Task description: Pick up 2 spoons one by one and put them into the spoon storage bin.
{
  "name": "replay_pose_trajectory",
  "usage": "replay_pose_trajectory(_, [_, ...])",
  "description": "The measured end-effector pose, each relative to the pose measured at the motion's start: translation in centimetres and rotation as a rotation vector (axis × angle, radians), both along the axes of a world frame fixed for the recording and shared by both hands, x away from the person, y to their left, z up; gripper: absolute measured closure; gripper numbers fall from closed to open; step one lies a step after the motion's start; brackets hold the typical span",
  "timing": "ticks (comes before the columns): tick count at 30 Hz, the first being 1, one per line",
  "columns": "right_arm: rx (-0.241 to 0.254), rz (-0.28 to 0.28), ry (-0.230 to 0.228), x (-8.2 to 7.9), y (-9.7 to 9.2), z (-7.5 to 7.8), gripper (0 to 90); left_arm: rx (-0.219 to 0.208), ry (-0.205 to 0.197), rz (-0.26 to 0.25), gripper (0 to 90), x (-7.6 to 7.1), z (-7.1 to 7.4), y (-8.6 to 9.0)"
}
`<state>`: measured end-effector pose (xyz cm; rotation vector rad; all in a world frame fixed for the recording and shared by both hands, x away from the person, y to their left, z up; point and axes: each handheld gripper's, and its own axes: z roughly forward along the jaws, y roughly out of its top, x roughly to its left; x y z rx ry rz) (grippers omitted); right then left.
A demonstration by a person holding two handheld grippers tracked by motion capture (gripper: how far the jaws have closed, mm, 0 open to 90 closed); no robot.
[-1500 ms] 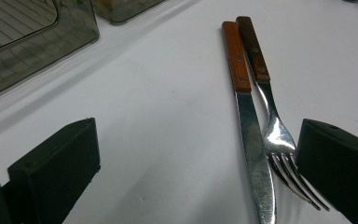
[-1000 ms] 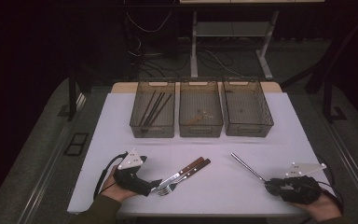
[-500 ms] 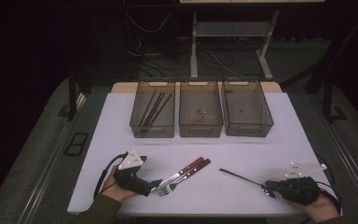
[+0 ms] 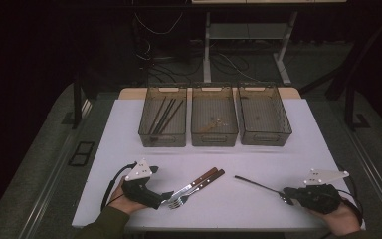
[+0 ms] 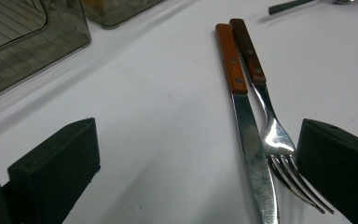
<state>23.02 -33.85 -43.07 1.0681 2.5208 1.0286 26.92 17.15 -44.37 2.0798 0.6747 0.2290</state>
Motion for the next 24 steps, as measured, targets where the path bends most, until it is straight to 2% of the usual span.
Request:
replay_pose_trajectory(8, [0.008,-0.067,-0.015,0.9,0.1,0.7,88.1,-0.002,0.013,0.003,0.0,0.0,-0.1,-0.1])
replay_pose_trajectory(13, [0.026,-0.081,-0.028,1.6,0.4,1.2,88.1,-0.013,0.015,0.009,0.0,-0.1,0.0,-0.2])
replay_pose_trajectory(24, [0.068,-0.123,-0.064,3.0,1.4,2.6,88.1,-0.002,0.019,0.0,0.0,-0.1,0.0,-0.3])
